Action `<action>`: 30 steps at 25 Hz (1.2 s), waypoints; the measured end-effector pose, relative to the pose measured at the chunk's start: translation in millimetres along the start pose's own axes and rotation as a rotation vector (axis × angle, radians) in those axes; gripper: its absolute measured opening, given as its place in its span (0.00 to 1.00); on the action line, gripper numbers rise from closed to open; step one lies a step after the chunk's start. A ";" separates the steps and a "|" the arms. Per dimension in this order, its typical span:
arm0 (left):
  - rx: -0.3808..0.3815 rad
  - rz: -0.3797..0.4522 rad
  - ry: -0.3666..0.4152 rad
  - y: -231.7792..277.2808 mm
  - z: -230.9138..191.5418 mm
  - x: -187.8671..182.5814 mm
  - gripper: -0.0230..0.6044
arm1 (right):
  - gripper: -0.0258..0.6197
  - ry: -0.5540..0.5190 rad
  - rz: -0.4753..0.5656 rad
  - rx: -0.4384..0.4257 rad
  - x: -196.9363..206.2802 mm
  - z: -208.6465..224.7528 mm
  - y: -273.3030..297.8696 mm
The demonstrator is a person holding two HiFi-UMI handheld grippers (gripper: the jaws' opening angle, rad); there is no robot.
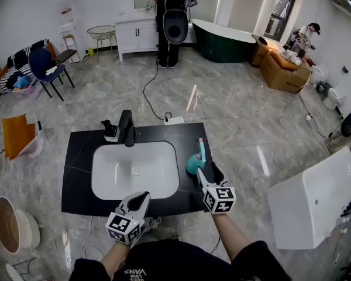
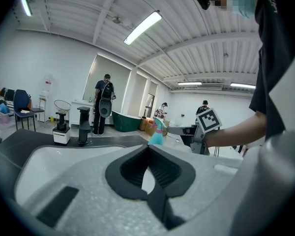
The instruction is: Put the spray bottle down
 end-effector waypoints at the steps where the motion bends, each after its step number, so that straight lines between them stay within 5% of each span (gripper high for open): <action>1: 0.005 -0.001 0.000 0.8 3.7 1.3 0.05 | 0.41 0.003 0.000 0.001 1.6 0.4 -6.9; 18: 0.051 -0.006 0.002 -3.9 70.2 24.6 0.05 | 0.04 0.021 0.012 -0.018 30.6 -1.5 -118.3; 30: 0.065 -0.016 0.009 -5.2 92.3 32.5 0.05 | 0.04 0.029 -0.056 -0.017 61.7 1.0 -167.8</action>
Point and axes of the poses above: the fingertips, and each gripper's own axes: y forward along the fingers, z to its right, x out of its underside, the point moved 9 cm from there along -y, backward along the fingers, and after that the axes turned 9 degrees about x, right-handed, at the moved point
